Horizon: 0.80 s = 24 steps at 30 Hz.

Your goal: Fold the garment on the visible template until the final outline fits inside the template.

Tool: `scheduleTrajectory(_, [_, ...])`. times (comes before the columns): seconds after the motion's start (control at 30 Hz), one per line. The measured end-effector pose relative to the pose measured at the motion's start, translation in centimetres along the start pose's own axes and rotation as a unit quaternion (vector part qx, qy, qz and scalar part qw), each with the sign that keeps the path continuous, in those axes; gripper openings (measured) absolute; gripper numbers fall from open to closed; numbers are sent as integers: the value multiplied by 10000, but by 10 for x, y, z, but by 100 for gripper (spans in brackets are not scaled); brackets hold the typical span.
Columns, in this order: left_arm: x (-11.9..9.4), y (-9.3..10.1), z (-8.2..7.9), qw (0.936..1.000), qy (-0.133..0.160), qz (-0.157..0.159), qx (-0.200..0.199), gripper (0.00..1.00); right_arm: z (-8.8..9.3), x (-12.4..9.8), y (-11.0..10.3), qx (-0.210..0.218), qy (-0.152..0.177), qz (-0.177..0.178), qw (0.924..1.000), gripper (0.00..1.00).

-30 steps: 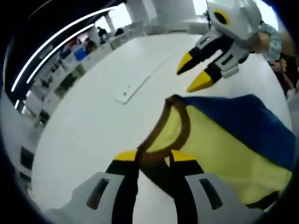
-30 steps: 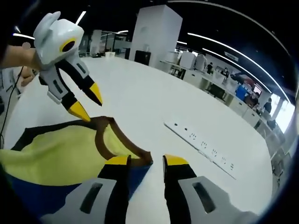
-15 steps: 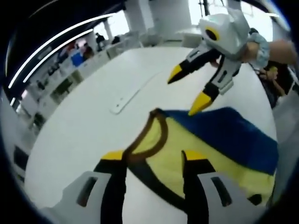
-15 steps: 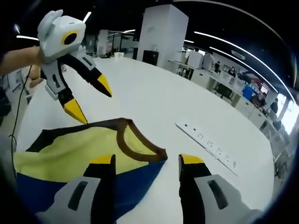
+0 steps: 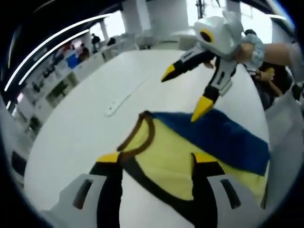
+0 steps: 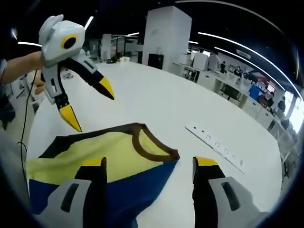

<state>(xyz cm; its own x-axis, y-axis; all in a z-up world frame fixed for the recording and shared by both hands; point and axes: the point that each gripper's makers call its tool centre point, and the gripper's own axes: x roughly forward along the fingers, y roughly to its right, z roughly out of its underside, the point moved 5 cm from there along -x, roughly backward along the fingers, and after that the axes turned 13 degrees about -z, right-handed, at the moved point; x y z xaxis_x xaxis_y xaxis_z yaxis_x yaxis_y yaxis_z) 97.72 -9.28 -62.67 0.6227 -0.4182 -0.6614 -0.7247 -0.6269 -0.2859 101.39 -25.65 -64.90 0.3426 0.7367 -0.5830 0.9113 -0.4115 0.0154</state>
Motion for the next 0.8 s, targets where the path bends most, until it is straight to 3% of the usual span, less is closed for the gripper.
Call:
scheduleTrajectory(0.17, [-12,2,-1,9998,107,81,-125,63,-1,-8,-9,49,54,-17,10000,85])
scheduleTrajectory(0.4, [-31,24,-5,9991,229,223,-293,70,-4,-20,-30,-73,111,-103,9999,90])
scheduleTrajectory(0.6, [-40,28,-5,9987,352,185,-311,79,-10,-32,-44,-97,235,-164,9995,94])
scheduleTrajectory(0.8, [-48,28,-5,9984,427,209,-310,81,-9,-40,-57,-197,194,-251,9993,96])
